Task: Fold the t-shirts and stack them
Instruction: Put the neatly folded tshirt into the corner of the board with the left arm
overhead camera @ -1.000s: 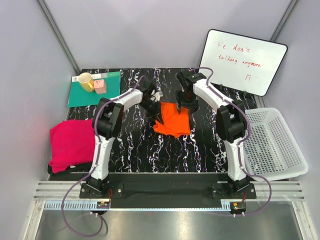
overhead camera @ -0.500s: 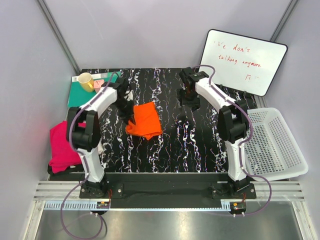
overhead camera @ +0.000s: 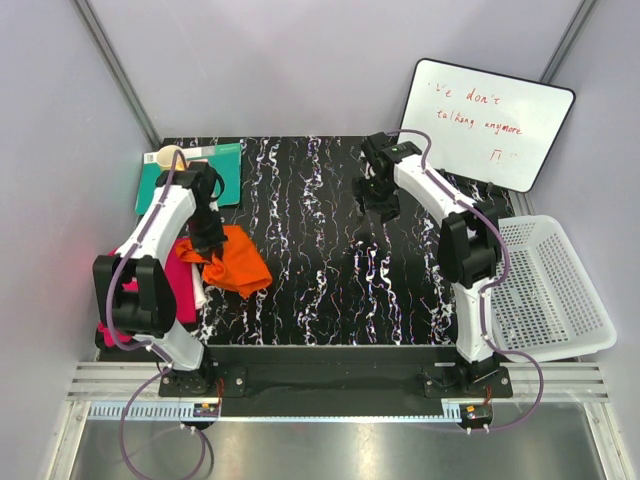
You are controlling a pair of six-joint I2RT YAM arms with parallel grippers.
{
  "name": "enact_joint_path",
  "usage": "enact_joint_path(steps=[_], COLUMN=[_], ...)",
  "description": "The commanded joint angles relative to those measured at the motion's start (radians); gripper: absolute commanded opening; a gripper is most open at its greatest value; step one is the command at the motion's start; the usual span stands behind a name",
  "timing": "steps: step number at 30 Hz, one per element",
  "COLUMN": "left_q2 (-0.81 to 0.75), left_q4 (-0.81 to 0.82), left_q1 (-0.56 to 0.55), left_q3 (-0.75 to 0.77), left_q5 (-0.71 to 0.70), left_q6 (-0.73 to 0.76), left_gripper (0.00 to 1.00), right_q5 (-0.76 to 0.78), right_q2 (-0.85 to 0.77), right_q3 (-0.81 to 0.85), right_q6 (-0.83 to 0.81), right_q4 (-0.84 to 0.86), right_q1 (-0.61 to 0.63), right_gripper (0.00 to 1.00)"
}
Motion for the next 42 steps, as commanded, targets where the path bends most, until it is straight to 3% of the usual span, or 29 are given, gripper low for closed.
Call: enact_joint_path(steps=[1, 10, 14, 20, 24, 32, 42], left_q2=[-0.063, -0.121, -0.115, -0.210, -0.242, -0.269, -0.170], left_q4=[-0.121, -0.129, -0.178, -0.138, -0.123, -0.048, -0.020], left_q1=[0.016, 0.075, 0.165, 0.358, 0.417, 0.598, 0.668], left_q3=[0.070, 0.088, 0.145, 0.048, -0.031, -0.127, 0.008], left_q5=[-0.165, -0.208, -0.276, -0.187, -0.210, -0.123, -0.233], left_q6=[-0.036, -0.033, -0.012, 0.007, 0.023, 0.037, 0.051], left_gripper=[0.00, 0.00, 0.00, 0.00, 0.00, 0.00, 0.00], right_q5=[-0.078, -0.159, -0.167, -0.173, -0.178, -0.193, -0.205], right_q2=[-0.098, -0.151, -0.151, -0.141, -0.134, -0.125, -0.109], right_q3=[-0.051, -0.131, -0.126, -0.125, -0.120, -0.128, -0.126], right_q6=[-0.001, 0.029, 0.029, 0.031, 0.037, 0.042, 0.048], right_q4=[0.001, 0.019, 0.019, 0.019, 0.019, 0.021, 0.021], right_q1=[-0.012, -0.013, -0.013, -0.013, -0.013, -0.013, -0.012], right_gripper=[0.70, 0.70, 0.70, 0.70, 0.70, 0.70, 0.70])
